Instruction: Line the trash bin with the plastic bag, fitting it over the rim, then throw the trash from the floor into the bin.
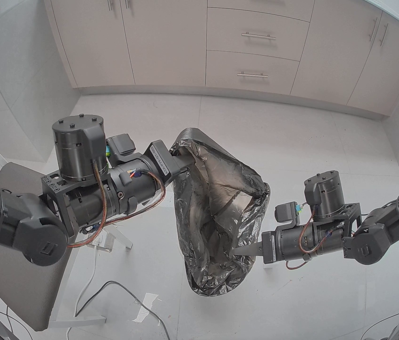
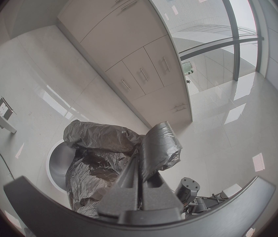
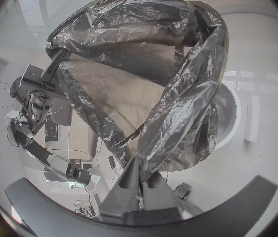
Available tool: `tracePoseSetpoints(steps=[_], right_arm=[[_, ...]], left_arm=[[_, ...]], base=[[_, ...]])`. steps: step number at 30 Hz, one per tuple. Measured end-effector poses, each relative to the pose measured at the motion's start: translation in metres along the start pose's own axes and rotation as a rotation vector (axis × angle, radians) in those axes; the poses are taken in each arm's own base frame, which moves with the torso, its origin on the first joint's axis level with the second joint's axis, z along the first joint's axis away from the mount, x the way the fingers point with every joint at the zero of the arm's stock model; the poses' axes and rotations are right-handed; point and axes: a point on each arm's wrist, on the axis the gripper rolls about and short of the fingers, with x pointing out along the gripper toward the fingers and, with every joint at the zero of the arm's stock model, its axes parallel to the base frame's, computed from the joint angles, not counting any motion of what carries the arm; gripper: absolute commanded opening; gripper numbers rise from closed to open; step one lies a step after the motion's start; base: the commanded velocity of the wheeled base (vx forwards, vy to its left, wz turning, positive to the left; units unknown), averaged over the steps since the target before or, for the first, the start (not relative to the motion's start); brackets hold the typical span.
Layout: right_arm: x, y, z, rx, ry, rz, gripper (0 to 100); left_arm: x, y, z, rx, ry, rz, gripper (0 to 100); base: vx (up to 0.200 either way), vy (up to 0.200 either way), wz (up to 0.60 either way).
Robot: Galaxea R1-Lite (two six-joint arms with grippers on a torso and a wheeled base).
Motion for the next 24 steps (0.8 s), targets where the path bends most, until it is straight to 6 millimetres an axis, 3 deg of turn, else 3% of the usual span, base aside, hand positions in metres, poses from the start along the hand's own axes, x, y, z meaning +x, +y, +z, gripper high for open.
tracePoseSetpoints(steps=[15,24], right_arm=[[0.045,-0.031,0.024,0.008,-0.042,-0.090,0],[0.060,-0.050,0.031,0.023,-0.049,-0.112,0]], left_arm=[[0.027,0.025,0.010,-0.008,-0.020,0.056,0],[0.041,0.042,0.006,-0.015,-0.005,0.095,0]], base=[[0.000,0.000,0.00],[0.000,0.000,0.00]])
